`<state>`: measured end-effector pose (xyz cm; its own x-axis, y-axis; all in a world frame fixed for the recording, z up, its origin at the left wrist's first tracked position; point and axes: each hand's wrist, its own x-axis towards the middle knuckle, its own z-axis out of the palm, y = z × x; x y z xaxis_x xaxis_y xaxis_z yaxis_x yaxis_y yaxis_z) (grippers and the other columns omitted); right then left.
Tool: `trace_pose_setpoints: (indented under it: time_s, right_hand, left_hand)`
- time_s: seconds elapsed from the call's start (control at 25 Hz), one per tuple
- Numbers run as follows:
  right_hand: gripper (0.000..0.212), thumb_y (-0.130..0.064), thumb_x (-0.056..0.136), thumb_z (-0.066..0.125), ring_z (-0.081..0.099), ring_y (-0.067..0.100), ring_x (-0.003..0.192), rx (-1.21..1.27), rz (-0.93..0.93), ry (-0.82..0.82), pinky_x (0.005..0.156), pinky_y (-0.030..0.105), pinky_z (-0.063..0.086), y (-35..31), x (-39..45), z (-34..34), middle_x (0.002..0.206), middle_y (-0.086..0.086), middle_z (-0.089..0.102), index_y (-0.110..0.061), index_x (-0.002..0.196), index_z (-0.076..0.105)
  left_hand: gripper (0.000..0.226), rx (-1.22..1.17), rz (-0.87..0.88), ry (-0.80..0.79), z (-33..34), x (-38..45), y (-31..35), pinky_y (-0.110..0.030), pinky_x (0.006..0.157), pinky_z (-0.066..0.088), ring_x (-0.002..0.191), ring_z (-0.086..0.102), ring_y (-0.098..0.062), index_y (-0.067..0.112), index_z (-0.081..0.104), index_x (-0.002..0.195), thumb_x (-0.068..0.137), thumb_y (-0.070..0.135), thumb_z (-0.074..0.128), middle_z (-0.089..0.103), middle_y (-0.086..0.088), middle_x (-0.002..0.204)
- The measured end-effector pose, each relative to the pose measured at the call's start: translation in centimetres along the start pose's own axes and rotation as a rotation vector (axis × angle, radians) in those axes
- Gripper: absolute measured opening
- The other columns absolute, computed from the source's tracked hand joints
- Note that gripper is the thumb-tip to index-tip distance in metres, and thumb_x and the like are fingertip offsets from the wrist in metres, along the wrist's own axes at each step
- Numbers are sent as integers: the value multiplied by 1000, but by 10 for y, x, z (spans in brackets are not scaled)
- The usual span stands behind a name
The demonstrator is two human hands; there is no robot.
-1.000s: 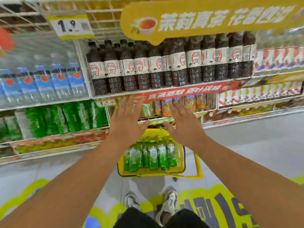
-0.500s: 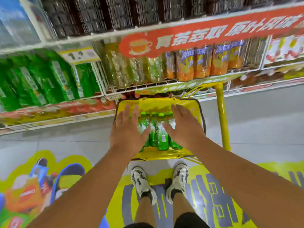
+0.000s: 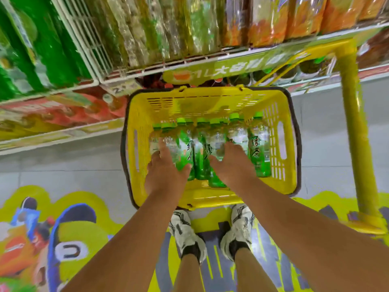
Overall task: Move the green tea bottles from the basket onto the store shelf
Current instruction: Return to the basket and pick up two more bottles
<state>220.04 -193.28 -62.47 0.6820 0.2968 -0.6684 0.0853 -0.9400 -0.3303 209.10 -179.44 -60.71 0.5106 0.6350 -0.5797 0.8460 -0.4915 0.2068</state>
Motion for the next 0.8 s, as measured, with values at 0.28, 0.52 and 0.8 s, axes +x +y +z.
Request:
trace_pose_setpoints:
  time_s: [0.28, 0.52, 0.8]
  right_hand:
    - [80, -33, 94, 71, 61, 35, 122, 195, 136, 125, 86, 42, 53, -7, 10, 36, 139, 14, 56, -6, 153, 22]
    - [59, -24, 86, 80, 69, 25, 76, 373, 226, 151, 57, 34, 52, -5, 18, 37, 90, 4, 65, -5, 124, 40]
    - [48, -30, 82, 81, 67, 19, 73, 488, 117, 180, 60, 30, 50, -1, 6, 14, 90, -4, 68, -22, 116, 47]
  left_hand:
    - [98, -146, -185, 34, 26, 30, -3, -50, 92, 52, 128, 55, -41, 9, 20, 157, 86, 44, 78, 44, -19, 150]
    - [82, -228, -240, 23, 25, 41, -6, -45, 86, 54, 121, 60, -41, -2, 40, 144, 85, 39, 80, 56, -21, 139]
    - [59, -368, -89, 93, -9, 19, 13, -34, 65, 45, 96, 65, -35, 7, 52, 124, 81, 37, 81, 65, -11, 113]
